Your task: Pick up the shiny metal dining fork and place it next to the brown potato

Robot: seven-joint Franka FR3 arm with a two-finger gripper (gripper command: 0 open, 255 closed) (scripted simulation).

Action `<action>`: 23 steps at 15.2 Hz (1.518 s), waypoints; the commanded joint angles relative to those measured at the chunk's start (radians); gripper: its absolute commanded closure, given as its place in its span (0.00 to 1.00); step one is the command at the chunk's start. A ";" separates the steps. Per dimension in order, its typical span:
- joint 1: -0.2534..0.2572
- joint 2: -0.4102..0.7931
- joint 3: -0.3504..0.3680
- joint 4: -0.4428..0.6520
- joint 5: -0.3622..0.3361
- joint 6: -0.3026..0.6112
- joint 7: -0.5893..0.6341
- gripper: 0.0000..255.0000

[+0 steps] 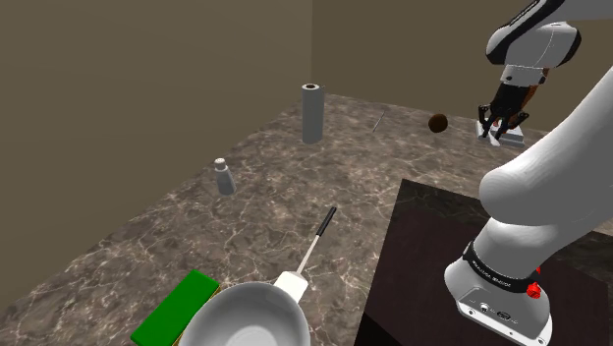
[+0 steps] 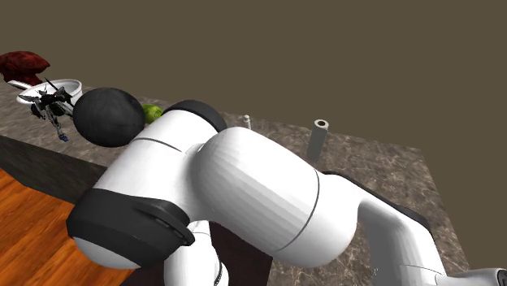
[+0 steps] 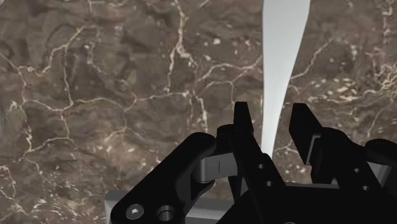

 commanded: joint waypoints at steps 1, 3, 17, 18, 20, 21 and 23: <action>0.001 0.016 -0.002 -0.016 0.009 0.030 -0.006 1.00; 0.001 0.034 -0.004 -0.028 0.019 0.058 -0.014 1.00; 0.001 0.088 -0.007 -0.056 0.053 0.131 -0.041 0.00; 0.001 0.088 -0.007 -0.056 0.053 0.131 -0.041 0.00; 0.001 0.088 -0.007 -0.056 0.053 0.131 -0.041 0.00; 0.001 0.088 -0.007 -0.056 0.053 0.131 -0.041 0.00; 0.002 0.068 -0.007 -0.038 0.040 0.096 -0.031 0.00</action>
